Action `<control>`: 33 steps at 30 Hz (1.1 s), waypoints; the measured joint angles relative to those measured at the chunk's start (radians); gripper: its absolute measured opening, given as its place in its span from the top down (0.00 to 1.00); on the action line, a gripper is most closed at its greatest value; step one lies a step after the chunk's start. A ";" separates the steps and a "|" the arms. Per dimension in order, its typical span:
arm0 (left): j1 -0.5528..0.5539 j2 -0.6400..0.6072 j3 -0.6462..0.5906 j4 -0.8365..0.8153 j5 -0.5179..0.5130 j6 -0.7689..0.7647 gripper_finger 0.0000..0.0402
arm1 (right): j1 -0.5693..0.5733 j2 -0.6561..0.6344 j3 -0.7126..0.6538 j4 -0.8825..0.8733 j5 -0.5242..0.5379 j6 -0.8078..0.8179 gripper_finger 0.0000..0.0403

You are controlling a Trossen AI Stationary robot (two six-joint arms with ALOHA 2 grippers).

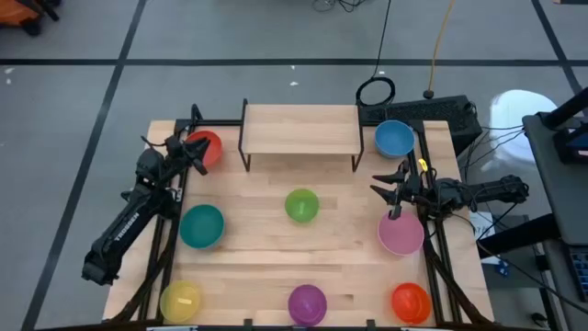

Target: Place and stack bowls onto a shelf

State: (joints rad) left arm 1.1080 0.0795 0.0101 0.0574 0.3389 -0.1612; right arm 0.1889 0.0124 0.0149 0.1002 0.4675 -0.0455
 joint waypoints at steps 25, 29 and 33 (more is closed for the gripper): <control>0.000 0.000 0.000 0.000 0.000 0.000 0.79 | 0.000 0.000 0.010 0.069 -0.015 -0.040 0.67; 0.000 0.000 0.000 0.000 0.000 0.000 0.79 | 0.000 0.008 0.098 -0.031 -0.079 -0.111 0.67; 0.000 0.000 0.000 0.000 0.000 0.000 0.79 | -0.001 0.050 0.278 -0.166 -0.048 -0.127 0.67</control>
State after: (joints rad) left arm 1.1080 0.0795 0.0101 0.0574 0.3389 -0.1612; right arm 0.1884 0.0620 0.2925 -0.0658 0.4194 -0.1721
